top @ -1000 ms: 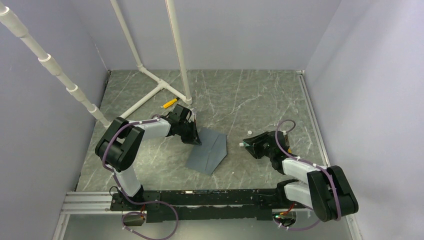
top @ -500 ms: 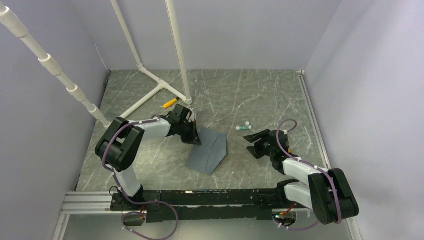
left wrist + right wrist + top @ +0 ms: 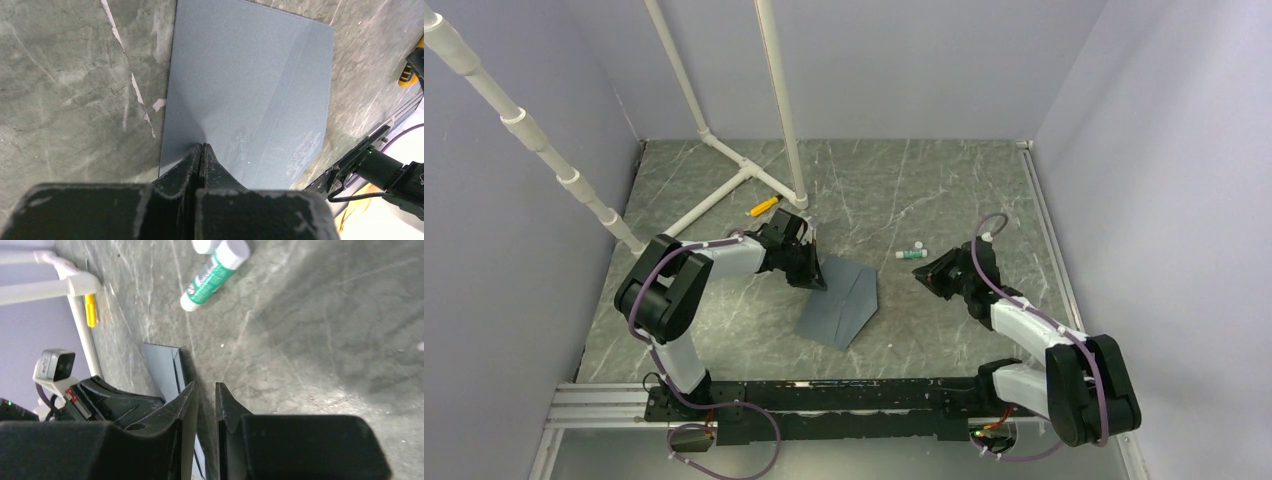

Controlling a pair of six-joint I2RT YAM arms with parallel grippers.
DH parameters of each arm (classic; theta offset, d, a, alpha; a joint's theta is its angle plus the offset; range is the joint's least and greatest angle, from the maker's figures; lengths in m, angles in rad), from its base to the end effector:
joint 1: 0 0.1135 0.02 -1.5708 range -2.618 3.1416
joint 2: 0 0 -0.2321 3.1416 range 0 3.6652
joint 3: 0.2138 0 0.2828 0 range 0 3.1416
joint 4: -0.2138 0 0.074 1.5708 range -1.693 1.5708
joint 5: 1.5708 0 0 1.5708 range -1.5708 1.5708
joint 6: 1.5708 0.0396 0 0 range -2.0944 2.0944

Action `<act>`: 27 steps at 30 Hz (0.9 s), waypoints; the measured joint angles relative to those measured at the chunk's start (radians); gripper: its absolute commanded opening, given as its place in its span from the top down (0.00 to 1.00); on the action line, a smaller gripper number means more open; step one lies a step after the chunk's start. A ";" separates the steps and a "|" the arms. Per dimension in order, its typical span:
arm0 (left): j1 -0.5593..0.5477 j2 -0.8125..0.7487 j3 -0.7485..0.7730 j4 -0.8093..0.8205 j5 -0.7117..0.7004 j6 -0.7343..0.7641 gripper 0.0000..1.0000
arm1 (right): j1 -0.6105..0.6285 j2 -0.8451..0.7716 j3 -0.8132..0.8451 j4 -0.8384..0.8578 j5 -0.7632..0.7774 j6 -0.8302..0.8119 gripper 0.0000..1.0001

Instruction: Place the letter into the envelope and seal it

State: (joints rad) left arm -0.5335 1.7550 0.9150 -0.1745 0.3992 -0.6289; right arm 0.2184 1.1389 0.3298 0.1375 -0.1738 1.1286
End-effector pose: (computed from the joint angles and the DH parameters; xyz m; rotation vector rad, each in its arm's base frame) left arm 0.2935 -0.1912 0.0821 0.0276 2.7581 -0.8973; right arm 0.2381 0.0599 0.0954 0.9619 2.1946 0.8836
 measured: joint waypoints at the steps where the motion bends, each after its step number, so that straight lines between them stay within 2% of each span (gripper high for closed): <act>1: 0.000 0.000 0.000 0.000 0.000 0.000 0.98 | 0.000 0.002 0.019 -0.019 -0.013 -0.028 0.79; 6: 0.000 0.001 0.000 0.000 0.001 0.000 0.98 | 0.026 0.013 0.047 -0.063 -0.098 -0.144 0.79; 14: 0.000 0.015 0.007 0.005 0.013 -0.010 0.98 | 0.103 0.116 -0.039 -0.004 -0.242 -0.157 0.82; 27: 0.000 0.016 0.005 0.010 0.013 -0.020 0.98 | 0.248 0.281 -0.014 0.313 -0.353 -0.069 0.81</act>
State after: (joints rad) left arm -0.5335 1.7710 0.9199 -0.1646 0.4122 -0.6487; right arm 0.4660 1.4200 0.3161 0.4507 -0.5266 1.0592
